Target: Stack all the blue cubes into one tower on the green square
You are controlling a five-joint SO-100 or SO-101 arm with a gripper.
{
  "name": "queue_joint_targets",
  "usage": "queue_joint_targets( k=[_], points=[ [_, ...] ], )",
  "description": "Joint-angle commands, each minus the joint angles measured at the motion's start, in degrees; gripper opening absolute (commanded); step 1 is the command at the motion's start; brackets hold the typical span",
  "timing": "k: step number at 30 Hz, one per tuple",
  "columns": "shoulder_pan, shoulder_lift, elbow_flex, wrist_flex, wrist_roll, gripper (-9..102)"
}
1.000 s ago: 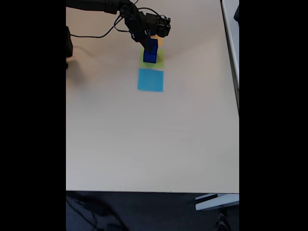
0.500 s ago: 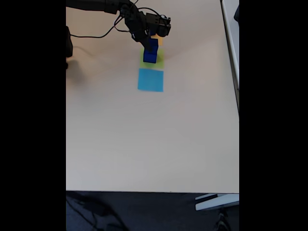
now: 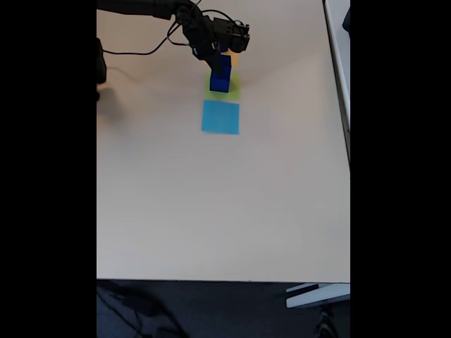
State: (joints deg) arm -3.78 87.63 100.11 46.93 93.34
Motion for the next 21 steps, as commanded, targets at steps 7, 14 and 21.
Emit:
queue_joint_targets(
  k=[7,14,21],
  points=[
    [-0.26,0.7,-0.18,-1.14,0.35,7],
    [-0.26,0.62,-0.18,-1.14,0.62,9],
    [-0.44,0.35,-0.18,-1.05,1.05,14]
  ],
)
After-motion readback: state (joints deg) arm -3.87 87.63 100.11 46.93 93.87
